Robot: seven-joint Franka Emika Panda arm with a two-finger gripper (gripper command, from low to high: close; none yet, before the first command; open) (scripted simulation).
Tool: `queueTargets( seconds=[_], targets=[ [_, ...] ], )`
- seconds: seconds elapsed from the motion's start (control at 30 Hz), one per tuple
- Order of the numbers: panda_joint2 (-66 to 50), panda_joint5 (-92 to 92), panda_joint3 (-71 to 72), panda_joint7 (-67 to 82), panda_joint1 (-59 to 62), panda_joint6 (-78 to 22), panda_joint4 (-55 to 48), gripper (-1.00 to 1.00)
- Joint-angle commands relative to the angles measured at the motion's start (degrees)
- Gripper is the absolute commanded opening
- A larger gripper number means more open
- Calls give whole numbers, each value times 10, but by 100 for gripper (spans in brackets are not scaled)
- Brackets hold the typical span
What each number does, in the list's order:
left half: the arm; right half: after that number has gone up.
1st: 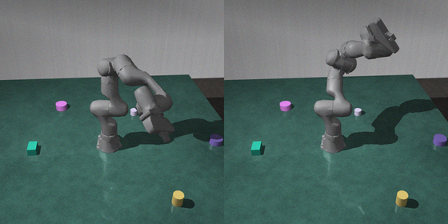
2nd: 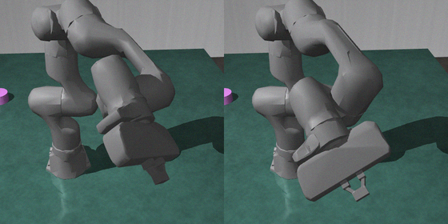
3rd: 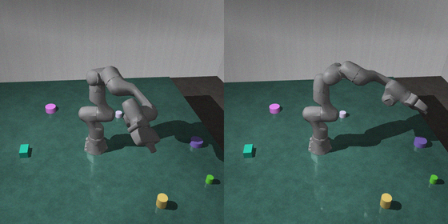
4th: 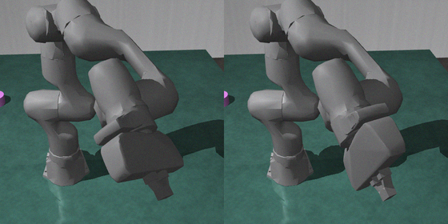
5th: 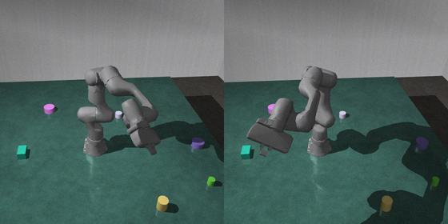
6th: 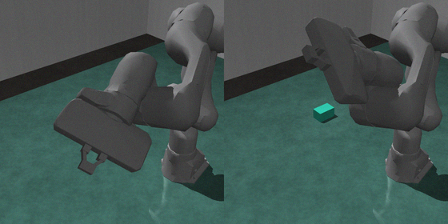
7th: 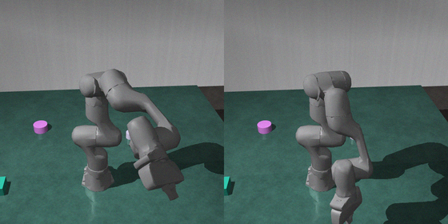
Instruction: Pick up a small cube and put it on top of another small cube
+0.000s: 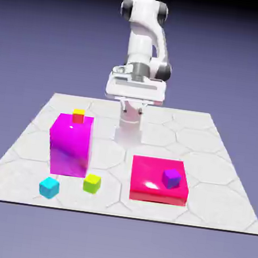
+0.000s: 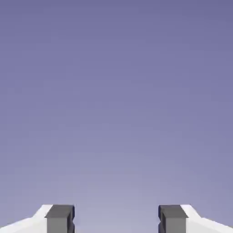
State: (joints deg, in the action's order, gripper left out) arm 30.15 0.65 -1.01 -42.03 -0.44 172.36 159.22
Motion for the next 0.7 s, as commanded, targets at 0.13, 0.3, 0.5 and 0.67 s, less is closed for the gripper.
queueTargets(
  seconds=[0.13, 0.3, 0.5, 0.67],
  targets=[
    [-104, 27, -42, 18, 10, -68, -74, 0],
    [-208, 54, -84, 36, 21, -137, -148, 0],
    [-332, 87, -134, 57, 33, -219, -236, 0],
    [-436, 114, -175, 75, 44, -287, -310, 0]
  ],
)
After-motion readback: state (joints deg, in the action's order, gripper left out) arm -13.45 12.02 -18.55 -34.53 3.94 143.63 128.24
